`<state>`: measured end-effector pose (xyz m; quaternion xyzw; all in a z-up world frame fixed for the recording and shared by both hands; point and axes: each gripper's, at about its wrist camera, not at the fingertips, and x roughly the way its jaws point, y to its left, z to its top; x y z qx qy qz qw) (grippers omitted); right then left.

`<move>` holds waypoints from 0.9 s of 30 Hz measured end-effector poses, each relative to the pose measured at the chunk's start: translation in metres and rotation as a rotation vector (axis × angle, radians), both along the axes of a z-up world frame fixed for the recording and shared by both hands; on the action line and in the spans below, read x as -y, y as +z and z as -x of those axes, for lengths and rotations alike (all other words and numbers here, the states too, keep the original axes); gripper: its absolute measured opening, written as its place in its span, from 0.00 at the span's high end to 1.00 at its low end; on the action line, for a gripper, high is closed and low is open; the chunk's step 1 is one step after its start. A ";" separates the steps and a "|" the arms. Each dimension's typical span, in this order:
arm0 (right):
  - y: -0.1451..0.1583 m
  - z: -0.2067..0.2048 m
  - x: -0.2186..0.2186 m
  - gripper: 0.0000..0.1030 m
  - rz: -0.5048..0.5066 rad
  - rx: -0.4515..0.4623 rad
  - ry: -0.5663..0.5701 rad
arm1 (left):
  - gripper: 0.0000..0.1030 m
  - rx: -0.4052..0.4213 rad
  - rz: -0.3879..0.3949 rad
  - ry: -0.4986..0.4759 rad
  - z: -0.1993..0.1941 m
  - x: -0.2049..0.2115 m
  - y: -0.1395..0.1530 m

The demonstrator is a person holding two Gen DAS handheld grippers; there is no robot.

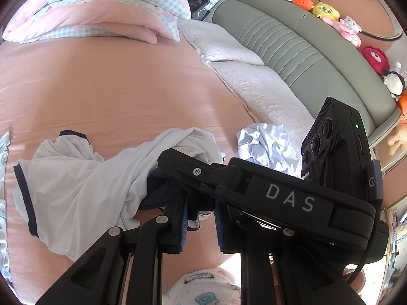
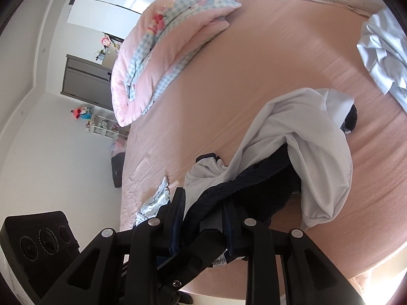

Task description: Fold clothes

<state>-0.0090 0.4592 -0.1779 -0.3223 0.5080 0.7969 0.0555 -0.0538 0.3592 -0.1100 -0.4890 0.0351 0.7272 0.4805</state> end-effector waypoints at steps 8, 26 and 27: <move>0.058 0.008 0.006 0.74 -0.083 -0.062 0.005 | 0.85 -0.061 -0.085 0.006 0.006 0.005 0.046; 0.171 0.033 0.038 0.74 -0.250 -0.150 0.050 | 0.86 -0.184 -0.234 0.052 0.025 0.045 0.134; 0.177 0.036 0.043 0.74 -0.259 -0.157 0.057 | 0.86 -0.189 -0.242 0.058 0.027 0.049 0.138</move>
